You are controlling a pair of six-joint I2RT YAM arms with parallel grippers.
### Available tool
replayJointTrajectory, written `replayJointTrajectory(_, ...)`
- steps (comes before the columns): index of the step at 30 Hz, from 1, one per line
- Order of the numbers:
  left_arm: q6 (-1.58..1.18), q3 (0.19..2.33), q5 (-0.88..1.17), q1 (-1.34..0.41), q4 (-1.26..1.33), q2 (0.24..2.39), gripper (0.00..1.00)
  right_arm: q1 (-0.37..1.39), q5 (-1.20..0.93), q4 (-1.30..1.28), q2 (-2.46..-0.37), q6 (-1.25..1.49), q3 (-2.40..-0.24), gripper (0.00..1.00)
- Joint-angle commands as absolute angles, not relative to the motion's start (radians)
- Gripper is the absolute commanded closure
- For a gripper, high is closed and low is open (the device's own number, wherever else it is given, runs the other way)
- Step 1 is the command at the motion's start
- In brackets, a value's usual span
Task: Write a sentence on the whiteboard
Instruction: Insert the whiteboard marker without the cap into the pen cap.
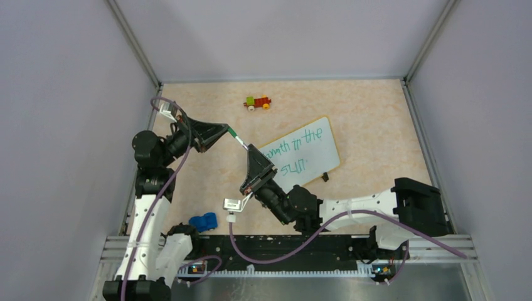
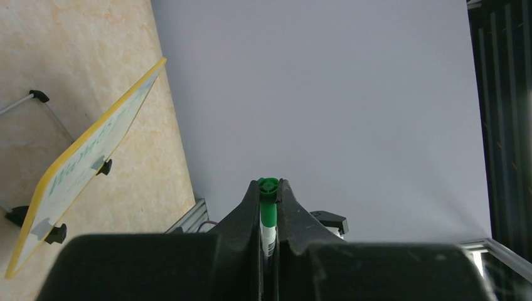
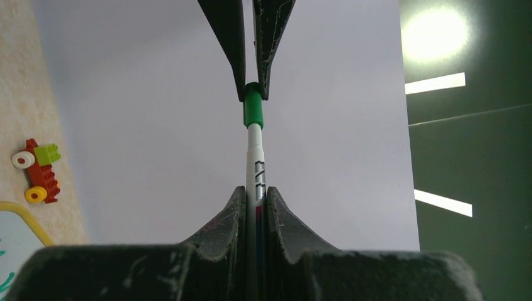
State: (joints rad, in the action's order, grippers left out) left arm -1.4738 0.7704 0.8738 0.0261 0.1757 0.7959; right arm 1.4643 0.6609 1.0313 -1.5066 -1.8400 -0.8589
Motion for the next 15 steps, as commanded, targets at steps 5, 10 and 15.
replayJointTrajectory(5,-1.422,0.78,0.872,-0.01,0.154,0.774,1.0,1.468,0.663,1.074,-1.538,-1.871,-0.93,1.0)
replayJointTrajectory(10,-1.396,0.778,0.861,-0.05,0.129,0.776,1.0,1.455,0.644,1.14,-1.571,-1.922,-0.947,1.0)
replayJointTrajectory(15,-1.365,0.777,0.857,-0.077,0.113,0.783,1.0,1.446,0.63,1.159,-1.591,-1.944,-0.961,1.0)
